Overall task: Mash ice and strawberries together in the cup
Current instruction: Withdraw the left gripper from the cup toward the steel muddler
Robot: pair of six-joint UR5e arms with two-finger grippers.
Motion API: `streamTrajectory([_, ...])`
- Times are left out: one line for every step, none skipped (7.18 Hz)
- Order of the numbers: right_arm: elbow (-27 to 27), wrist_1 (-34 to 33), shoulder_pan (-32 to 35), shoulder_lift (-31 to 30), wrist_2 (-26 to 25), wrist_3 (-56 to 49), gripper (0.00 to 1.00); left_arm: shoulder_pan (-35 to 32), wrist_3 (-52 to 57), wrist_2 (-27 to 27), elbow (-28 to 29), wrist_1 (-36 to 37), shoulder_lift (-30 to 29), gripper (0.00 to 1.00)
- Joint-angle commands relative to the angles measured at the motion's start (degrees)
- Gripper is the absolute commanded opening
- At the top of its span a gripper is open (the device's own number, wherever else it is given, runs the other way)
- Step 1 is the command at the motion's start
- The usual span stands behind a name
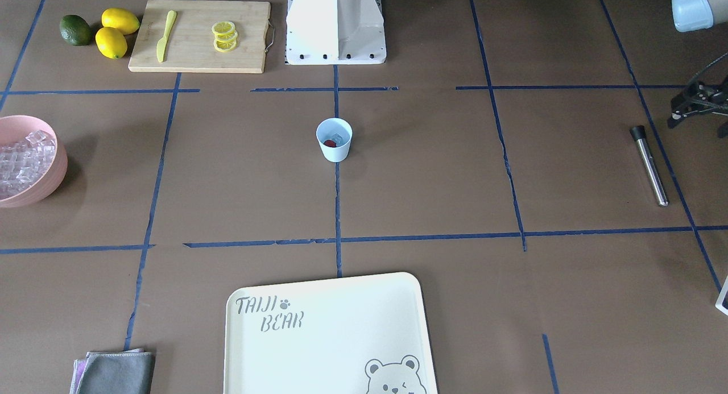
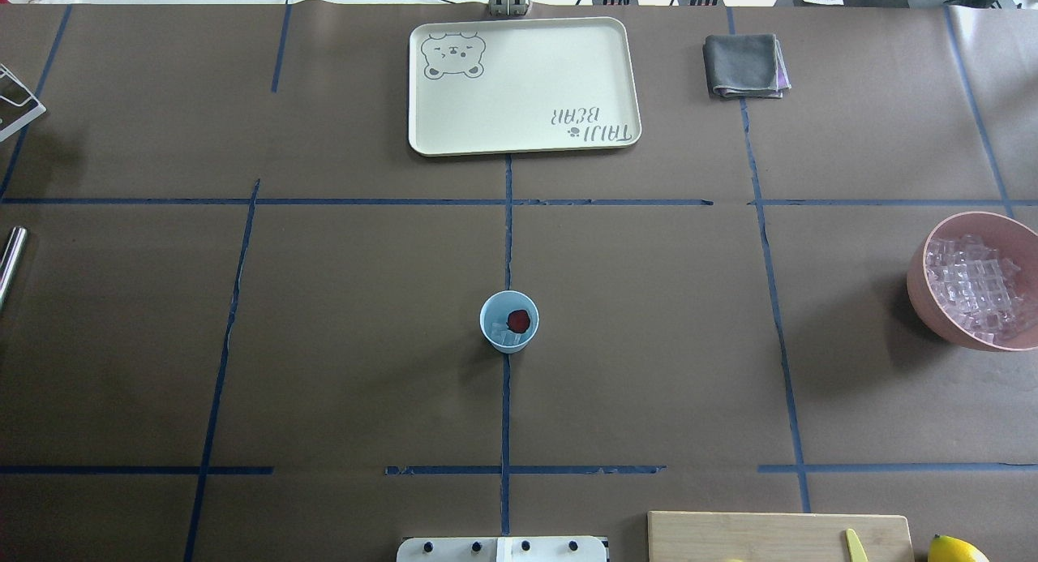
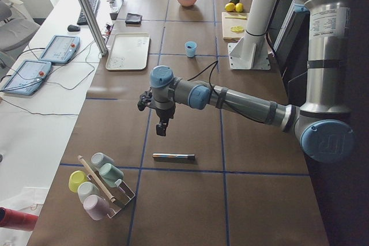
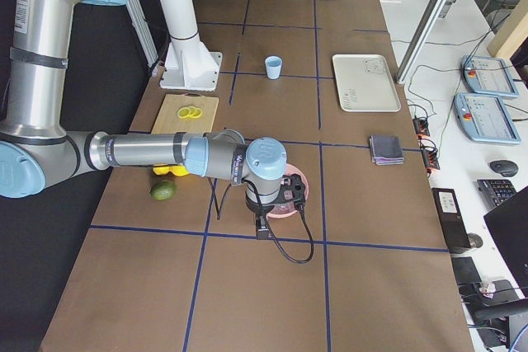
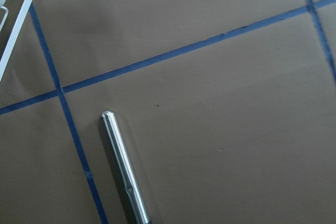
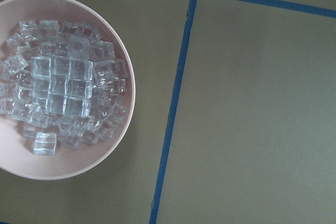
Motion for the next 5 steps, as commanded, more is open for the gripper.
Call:
streamTrajectory([0.0,0.0,-0.1,0.0,0.0,0.0,0.99,0.3,-11.1,0.2,12.6,-19.4,-0.2,1.00])
streamTrajectory([0.0,0.1,-0.1,0.0,0.0,0.0,0.99,1.8,-14.9,0.4,16.7,-26.5,-0.3,1.00])
streamTrajectory([0.0,0.1,0.0,0.0,0.0,0.0,0.99,3.9,-15.7,0.5,19.2,-28.4,-0.8,1.00])
streamTrajectory([0.0,0.1,0.0,0.0,0.0,0.0,0.99,5.2,-15.7,0.6,20.7,-28.4,-1.6,1.00])
streamTrajectory([0.0,0.0,0.0,0.0,0.0,-0.1,0.99,6.4,-15.7,0.6,22.0,-28.4,-2.1,1.00])
